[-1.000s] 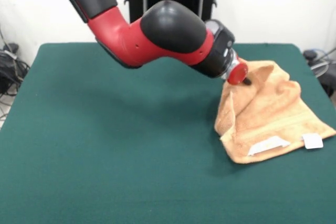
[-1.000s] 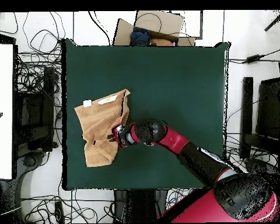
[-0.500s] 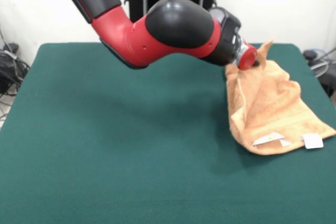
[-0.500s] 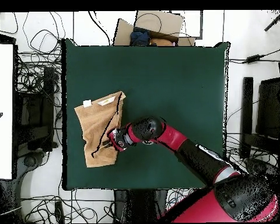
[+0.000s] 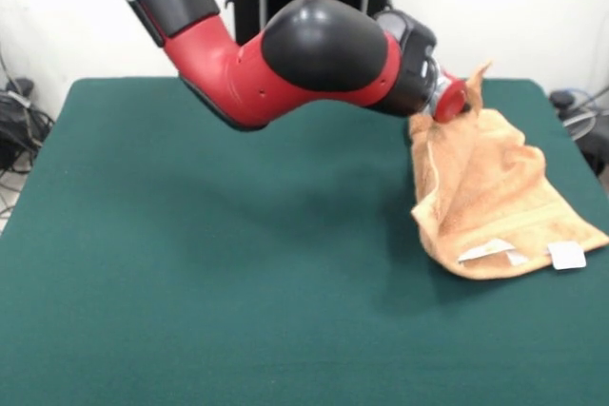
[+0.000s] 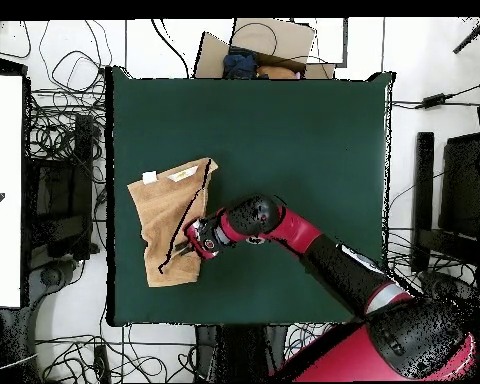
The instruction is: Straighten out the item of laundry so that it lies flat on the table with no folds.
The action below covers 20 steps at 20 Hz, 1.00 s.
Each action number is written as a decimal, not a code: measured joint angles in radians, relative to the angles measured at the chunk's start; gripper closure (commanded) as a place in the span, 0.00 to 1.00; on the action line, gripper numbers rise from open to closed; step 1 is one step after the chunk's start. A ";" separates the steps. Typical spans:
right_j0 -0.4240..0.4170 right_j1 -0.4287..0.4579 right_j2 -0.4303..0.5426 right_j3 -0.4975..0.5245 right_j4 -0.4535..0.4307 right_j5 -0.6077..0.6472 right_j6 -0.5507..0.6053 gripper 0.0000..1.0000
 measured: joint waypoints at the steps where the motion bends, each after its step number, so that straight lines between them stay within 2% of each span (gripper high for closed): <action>1: 0.000 0.003 0.000 -0.005 0.000 0.004 0.000 1.00; 10: 0.002 0.061 0.000 -0.091 -0.013 0.069 -0.016 1.00; 20: 0.033 0.117 0.000 -0.208 -0.017 0.187 -0.195 1.00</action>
